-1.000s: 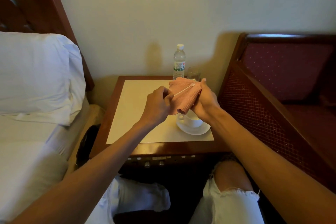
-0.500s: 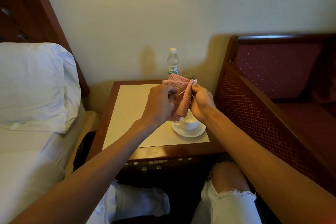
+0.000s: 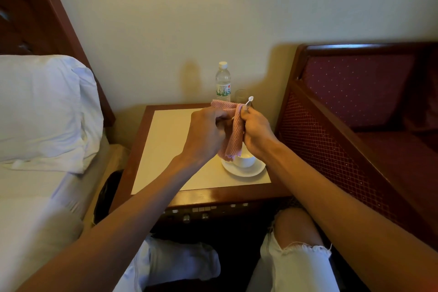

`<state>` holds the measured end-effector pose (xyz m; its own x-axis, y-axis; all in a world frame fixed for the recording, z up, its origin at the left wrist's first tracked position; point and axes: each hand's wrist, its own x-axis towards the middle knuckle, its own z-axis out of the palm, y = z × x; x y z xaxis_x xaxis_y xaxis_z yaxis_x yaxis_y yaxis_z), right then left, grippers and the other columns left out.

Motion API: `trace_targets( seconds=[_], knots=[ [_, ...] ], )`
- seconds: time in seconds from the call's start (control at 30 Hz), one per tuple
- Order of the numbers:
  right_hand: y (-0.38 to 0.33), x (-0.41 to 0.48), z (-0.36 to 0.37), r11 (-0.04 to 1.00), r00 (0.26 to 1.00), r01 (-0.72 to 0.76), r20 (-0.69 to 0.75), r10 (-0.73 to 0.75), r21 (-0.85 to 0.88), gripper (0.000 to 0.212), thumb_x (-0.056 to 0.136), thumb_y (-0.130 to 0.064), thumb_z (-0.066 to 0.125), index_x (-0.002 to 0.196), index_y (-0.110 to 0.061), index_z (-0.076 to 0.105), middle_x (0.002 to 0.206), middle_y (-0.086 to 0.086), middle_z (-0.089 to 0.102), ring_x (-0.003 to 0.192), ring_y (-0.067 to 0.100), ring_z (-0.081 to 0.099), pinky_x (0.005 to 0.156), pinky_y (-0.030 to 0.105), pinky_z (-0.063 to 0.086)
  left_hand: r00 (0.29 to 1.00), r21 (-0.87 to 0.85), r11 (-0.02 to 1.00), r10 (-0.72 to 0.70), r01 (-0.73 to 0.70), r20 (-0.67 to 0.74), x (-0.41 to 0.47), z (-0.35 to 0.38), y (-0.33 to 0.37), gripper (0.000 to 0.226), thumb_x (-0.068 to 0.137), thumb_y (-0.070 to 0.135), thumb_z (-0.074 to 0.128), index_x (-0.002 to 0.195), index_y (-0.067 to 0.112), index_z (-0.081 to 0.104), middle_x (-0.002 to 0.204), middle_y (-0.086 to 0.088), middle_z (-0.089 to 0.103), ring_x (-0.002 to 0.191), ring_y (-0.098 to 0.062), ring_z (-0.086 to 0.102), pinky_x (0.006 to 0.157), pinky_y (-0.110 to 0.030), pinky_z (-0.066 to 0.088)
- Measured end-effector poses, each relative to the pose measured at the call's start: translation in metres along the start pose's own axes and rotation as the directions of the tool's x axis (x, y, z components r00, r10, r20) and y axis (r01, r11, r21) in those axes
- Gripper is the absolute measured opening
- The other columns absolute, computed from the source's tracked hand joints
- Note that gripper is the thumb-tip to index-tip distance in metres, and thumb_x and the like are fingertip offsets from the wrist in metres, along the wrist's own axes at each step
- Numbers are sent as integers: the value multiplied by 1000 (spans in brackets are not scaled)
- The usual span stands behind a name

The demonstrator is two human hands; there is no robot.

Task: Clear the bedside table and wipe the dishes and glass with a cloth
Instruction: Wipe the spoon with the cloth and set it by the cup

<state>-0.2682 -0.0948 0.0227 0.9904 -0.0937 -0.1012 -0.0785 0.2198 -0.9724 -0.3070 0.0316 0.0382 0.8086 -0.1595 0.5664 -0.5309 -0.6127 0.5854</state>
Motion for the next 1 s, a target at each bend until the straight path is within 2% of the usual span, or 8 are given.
trace_targets(
  seconds=[0.17,0.3,0.4,0.53,0.7,0.77,0.87,1.0],
  knots=[
    [-4,-3,-1,953,987,110,-84,-139,-283,31,105,-31,36,89,-20,61,94,9,67,87,21,61,86,44,52,999,132,990,-43,47,-33,2,-3,-5,12,86,23,68,88,21,80,80,5,76,73,-16,68,66,-36,55],
    [-5,-15,0,848,978,206,107,-176,-488,28,105,-26,37,99,-11,60,97,8,65,90,19,60,81,37,49,989,58,995,-71,79,-133,17,-20,-2,15,94,31,64,96,20,74,81,9,69,68,-7,59,64,-21,46],
    [-7,-23,2,720,945,315,279,-173,-618,27,105,-23,38,98,-6,58,90,5,60,82,15,53,72,33,41,986,-51,986,-152,156,73,32,-31,-2,18,97,30,62,102,16,71,78,5,63,61,2,53,56,-7,36],
    [0,-25,1,630,905,401,394,-159,-666,27,104,-22,40,91,-4,56,83,5,58,79,19,50,71,34,36,920,-14,962,-255,271,299,40,-38,-12,11,92,16,69,89,5,72,73,-9,69,58,-10,58,56,-18,46],
    [1,-22,0,575,894,424,425,-142,-700,32,104,-25,41,72,-29,44,72,-9,48,66,5,42,59,24,32,913,-233,883,-384,406,137,40,-34,-23,17,96,10,61,79,11,62,74,-10,69,62,-18,63,65,-36,54],
    [2,-21,-2,544,891,433,434,-137,-718,31,105,-25,40,75,-27,45,75,-9,48,69,6,42,60,24,31,907,-249,873,-398,420,135,39,-33,-24,16,98,7,56,82,10,59,73,-9,68,58,-17,62,62,-33,52],
    [5,-21,-6,550,892,425,435,-121,-719,25,105,-26,38,85,-17,50,78,-7,50,74,12,45,67,30,34,902,-302,871,-426,388,-67,44,-39,-24,12,96,3,57,85,8,59,69,-6,68,53,-13,61,63,-32,54],
    [3,-20,-8,679,922,341,371,-108,-650,28,106,-28,37,97,-12,59,91,1,58,82,12,51,73,30,40,910,-256,909,-378,329,-169,38,-39,-19,6,95,9,58,90,10,61,68,-3,70,59,-13,65,73,-40,59]
  ],
)
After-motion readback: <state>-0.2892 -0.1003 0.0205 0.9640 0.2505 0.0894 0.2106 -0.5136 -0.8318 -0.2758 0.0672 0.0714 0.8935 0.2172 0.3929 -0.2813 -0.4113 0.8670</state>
